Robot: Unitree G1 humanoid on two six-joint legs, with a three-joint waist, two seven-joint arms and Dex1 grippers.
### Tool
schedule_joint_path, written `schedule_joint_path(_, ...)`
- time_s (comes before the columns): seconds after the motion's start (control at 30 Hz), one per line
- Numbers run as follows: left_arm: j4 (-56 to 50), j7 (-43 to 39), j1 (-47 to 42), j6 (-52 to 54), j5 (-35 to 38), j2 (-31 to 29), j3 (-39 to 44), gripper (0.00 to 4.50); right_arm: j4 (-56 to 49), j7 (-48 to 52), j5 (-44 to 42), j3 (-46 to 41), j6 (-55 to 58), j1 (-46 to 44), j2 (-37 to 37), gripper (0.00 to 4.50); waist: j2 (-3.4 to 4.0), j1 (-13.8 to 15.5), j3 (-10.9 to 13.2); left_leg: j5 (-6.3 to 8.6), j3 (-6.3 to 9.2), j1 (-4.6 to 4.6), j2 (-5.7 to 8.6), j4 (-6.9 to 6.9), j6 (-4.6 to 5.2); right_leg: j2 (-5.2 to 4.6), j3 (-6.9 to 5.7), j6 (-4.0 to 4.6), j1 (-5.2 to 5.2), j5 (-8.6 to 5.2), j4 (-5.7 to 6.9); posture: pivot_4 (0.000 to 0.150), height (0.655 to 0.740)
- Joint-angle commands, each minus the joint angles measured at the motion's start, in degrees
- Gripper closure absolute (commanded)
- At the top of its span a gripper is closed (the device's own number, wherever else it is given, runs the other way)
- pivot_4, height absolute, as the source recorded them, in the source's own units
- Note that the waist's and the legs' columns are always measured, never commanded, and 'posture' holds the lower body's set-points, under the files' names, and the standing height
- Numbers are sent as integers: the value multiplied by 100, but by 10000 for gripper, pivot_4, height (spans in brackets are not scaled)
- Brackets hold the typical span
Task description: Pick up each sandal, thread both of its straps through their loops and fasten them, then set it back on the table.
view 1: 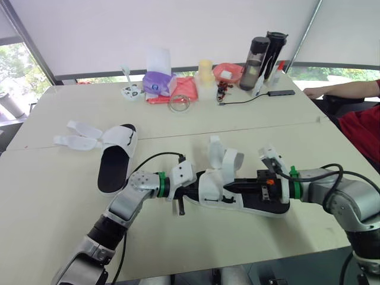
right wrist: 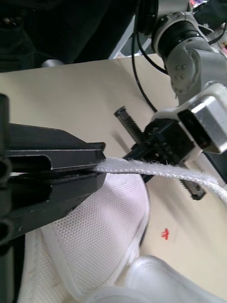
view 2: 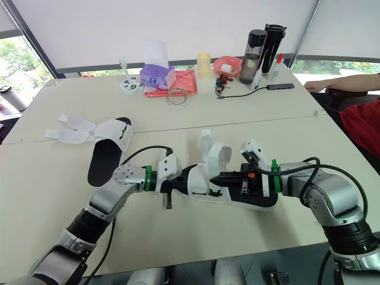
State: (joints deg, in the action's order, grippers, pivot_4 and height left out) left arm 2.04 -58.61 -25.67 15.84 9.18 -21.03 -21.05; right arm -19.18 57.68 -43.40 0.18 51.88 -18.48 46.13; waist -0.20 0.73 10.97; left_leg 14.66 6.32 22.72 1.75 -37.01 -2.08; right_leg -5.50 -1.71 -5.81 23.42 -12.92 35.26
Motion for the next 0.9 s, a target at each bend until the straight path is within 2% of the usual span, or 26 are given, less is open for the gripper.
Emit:
schedule_joint_path(0.03, -4, -7, 40, 50, 4, 30, -27, 45000, -295, 41, -32, -52, -24, -13, 101, 44638, 0, 0, 0, 0, 0, 0, 0, 0, 0, 0, 0, 0, 0, 0, 0, 1500, 7400)
schedule_joint_path(0.23, 33, 3, 16, 46, 6, 45, -14, 45000, -517, 270, 78, 170, -54, 311, 418, 44638, -1, 3, -1, 0, 0, -1, 0, 0, 0, 0, 0, 0, -3, 0, -1, 1500, 7400)
schedule_joint_path(0.63, 45, 29, 12, 60, -1, 57, -3, 45000, -348, 66, 239, 267, -93, 552, 259, 44638, -1, 3, -1, 0, 0, -9, 0, 0, 0, 0, 0, -6, -10, -6, 0, 1500, 7400)
schedule_joint_path(0.73, 45, 30, 12, 67, -1, 58, -2, 45000, -244, -64, 207, 112, -191, 519, 91, 35678, -1, 3, -2, 0, 0, -12, 0, 0, 0, 0, 0, -12, -11, -10, 0, 1500, 7400)
schedule_joint_path(0.9, 49, 16, 13, 72, 6, 51, 0, 45000, -349, -346, 71, -344, -239, 599, -55, 10451, -1, 3, -2, 0, 0, -13, -1, -1, 0, 0, 0, -11, -12, -10, 1, 1500, 7400)
